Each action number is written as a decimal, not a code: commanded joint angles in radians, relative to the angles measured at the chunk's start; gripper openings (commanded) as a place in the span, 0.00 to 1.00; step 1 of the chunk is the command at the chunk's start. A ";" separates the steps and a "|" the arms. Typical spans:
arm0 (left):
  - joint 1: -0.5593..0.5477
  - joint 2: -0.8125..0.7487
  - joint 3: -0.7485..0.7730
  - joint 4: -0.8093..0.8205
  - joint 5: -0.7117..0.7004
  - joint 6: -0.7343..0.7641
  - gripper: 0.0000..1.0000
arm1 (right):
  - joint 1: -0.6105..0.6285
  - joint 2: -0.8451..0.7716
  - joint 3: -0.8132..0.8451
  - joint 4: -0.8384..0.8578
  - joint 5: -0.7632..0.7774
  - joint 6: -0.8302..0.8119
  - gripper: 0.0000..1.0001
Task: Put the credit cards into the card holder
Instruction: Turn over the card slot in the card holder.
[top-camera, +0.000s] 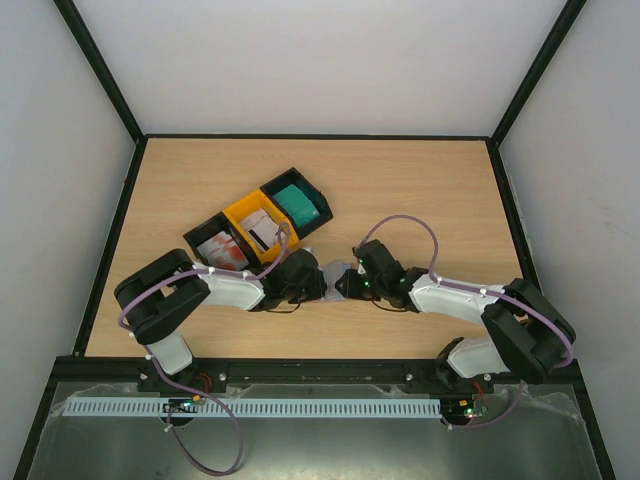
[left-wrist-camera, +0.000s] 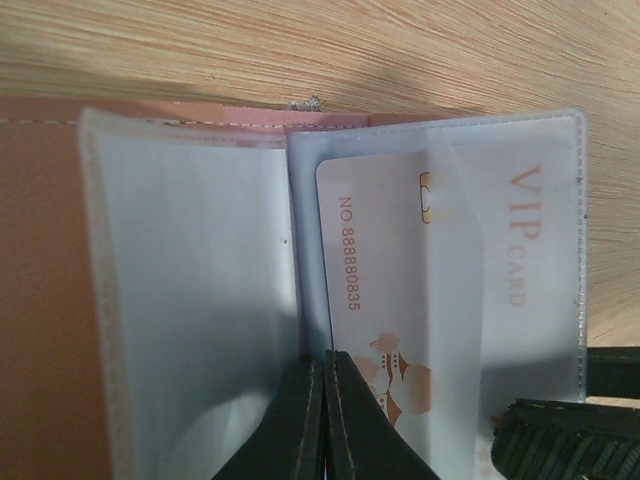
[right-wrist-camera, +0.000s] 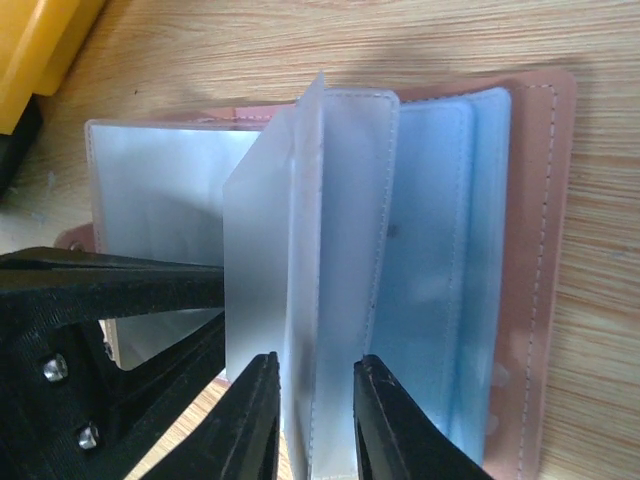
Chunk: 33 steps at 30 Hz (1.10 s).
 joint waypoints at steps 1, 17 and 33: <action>0.002 0.041 -0.024 -0.080 -0.020 0.007 0.03 | 0.012 -0.004 0.036 -0.018 0.021 -0.008 0.21; 0.002 0.047 -0.019 -0.088 -0.025 0.011 0.03 | 0.054 0.035 0.090 -0.110 0.127 -0.035 0.28; 0.001 0.054 -0.014 -0.094 -0.029 0.015 0.03 | 0.068 0.020 0.123 -0.192 0.239 -0.035 0.43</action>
